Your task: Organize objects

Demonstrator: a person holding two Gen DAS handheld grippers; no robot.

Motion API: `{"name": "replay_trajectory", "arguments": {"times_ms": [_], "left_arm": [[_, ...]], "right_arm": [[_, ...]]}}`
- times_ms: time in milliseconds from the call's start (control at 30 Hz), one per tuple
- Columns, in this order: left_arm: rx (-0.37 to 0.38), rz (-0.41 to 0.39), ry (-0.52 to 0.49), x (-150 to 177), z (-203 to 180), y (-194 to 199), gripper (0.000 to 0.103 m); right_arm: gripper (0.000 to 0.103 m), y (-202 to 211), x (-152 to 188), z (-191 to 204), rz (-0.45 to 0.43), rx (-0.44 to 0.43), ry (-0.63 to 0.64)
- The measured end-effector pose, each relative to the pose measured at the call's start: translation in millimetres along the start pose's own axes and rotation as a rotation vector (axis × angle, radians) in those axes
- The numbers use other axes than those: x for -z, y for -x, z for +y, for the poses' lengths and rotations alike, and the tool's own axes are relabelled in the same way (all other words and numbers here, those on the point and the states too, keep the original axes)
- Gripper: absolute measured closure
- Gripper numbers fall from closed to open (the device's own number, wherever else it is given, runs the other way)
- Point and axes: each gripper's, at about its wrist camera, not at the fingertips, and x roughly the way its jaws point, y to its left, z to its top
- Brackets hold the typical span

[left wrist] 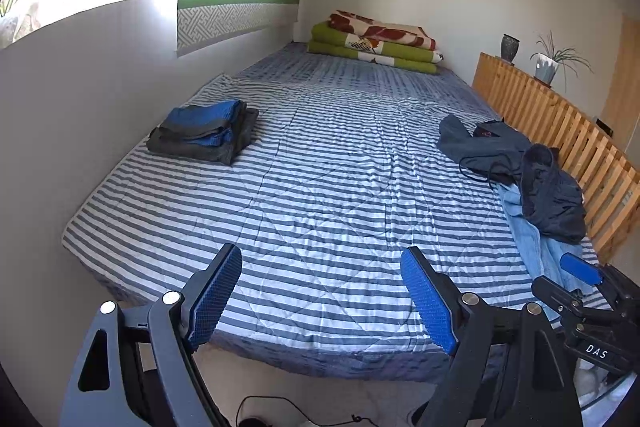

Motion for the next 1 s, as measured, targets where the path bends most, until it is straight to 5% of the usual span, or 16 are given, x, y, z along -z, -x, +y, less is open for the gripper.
{"name": "replay_trajectory", "arguments": {"times_ms": [300, 1000], "left_arm": [[0.009, -0.043, -0.031, -11, -12, 21, 0.018], [0.043, 0.073, -0.105, -5, -45, -36, 0.018]], "right_arm": [[0.03, 13, 0, -13, -0.035, 0.014, -0.054], [0.03, -4, -5, -32, -0.015, 0.016, -0.089]]}}
